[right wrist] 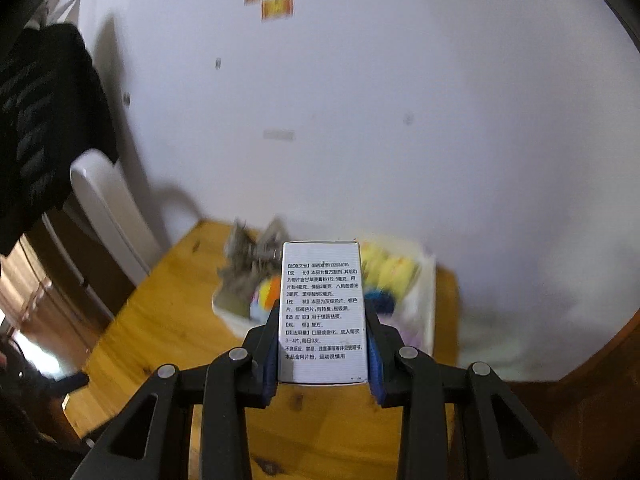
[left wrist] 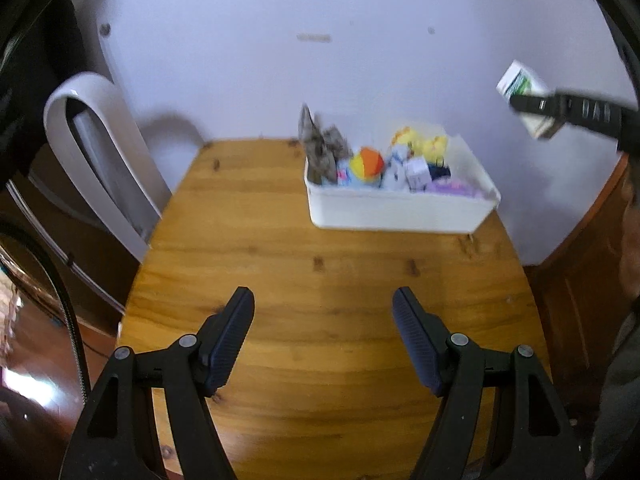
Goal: Organize objects
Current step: 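Lift the white box with the right gripper and carry it over the tray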
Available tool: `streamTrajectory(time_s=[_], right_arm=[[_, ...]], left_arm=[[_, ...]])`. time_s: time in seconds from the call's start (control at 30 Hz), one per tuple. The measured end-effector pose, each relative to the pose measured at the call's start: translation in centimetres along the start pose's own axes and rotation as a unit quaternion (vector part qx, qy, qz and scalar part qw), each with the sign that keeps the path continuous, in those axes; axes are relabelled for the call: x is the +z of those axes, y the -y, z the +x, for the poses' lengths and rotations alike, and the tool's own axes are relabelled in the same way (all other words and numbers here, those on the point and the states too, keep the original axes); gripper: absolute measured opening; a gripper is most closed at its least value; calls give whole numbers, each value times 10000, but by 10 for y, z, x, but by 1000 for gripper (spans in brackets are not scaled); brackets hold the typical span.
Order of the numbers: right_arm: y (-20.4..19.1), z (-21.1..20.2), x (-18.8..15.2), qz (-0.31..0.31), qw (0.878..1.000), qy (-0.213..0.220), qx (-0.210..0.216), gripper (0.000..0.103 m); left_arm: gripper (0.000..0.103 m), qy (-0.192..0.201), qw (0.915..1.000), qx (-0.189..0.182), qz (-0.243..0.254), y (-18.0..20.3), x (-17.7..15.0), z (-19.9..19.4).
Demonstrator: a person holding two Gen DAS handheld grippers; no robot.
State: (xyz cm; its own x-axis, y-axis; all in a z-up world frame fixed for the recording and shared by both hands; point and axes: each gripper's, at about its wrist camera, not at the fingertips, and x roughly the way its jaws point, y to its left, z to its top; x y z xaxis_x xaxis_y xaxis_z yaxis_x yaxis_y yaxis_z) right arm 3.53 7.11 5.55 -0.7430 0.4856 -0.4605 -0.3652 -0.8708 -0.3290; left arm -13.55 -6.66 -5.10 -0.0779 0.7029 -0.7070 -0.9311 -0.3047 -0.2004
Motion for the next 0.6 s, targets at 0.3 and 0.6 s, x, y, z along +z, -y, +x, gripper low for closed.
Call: streamTrajectory(time_s=[0.3, 0.6], right_arm=[[-3, -53, 96, -347, 9948, 642, -709, 35], [2, -19, 154, -227, 9959, 366, -795, 35]], left_arm=[[75, 313, 9995, 3, 12, -8, 21, -24], [75, 296, 9994, -145, 89, -5, 35, -26]])
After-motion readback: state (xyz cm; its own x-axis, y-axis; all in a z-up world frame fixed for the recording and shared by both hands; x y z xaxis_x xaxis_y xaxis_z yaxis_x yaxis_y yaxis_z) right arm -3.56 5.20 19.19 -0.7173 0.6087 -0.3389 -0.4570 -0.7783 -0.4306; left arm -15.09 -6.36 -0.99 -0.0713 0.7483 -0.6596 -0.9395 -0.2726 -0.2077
